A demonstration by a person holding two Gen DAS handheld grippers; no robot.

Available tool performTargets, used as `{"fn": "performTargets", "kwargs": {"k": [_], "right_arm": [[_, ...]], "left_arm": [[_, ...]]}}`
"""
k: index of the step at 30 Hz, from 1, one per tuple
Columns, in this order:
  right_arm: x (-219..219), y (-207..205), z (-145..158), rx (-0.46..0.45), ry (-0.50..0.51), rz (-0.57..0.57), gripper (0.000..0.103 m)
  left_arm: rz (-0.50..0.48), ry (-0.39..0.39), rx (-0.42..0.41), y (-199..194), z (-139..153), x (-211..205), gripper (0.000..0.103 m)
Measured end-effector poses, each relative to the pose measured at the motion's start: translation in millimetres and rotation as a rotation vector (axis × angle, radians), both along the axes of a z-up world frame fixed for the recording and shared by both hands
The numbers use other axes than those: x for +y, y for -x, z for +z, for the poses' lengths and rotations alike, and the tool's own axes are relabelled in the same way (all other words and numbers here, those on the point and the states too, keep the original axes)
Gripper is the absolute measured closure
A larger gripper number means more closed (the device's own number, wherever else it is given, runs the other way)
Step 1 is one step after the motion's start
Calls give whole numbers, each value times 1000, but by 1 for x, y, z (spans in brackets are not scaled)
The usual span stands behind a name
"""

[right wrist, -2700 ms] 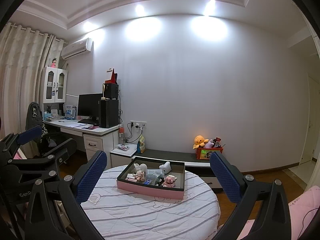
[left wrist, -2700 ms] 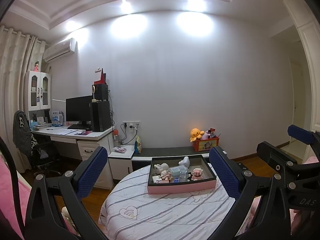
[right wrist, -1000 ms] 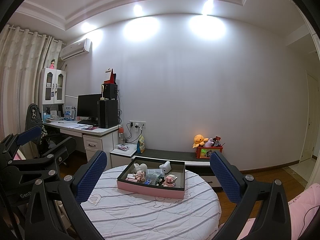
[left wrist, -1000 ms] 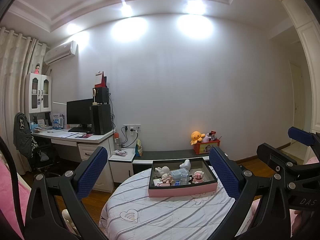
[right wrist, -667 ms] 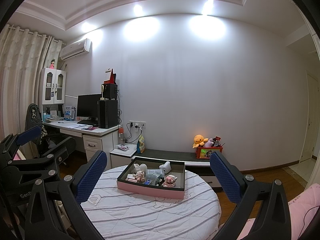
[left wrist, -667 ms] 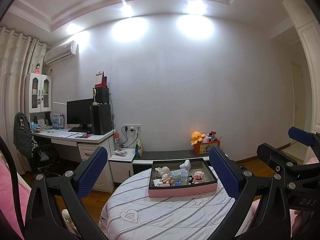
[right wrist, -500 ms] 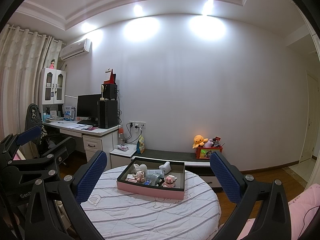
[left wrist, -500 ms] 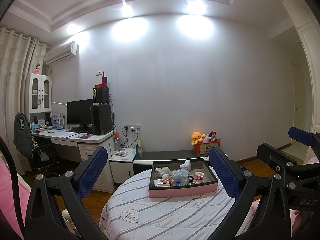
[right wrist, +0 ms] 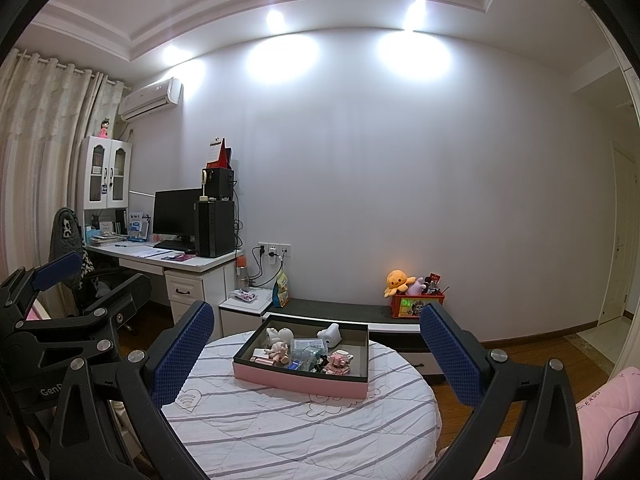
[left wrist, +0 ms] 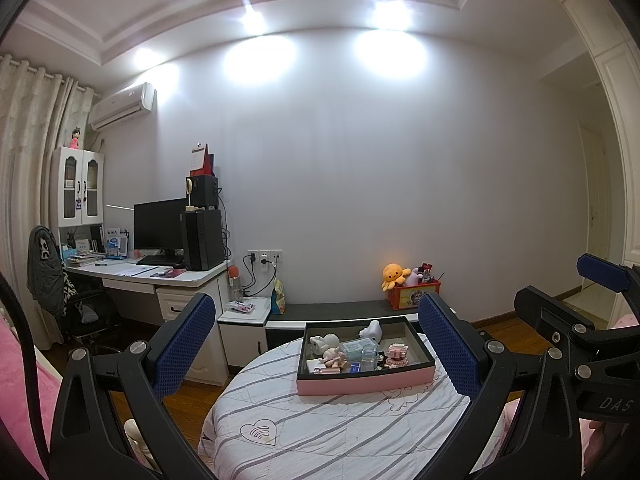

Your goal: Organize rigid objects

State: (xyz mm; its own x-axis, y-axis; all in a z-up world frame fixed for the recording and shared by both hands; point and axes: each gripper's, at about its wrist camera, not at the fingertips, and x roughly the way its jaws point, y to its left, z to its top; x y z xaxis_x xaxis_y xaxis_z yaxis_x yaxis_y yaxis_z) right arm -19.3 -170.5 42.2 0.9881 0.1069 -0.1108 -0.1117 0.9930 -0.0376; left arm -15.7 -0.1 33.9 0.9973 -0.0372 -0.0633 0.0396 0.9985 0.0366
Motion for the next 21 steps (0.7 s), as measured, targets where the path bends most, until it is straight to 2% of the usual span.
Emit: {"fn": "performTargets", "kwargs": {"k": [21], "right_arm": [[1,0,1,-1,-1,1,0]], "left_arm": [[2,0,-3,1,2,-1,0]]}}
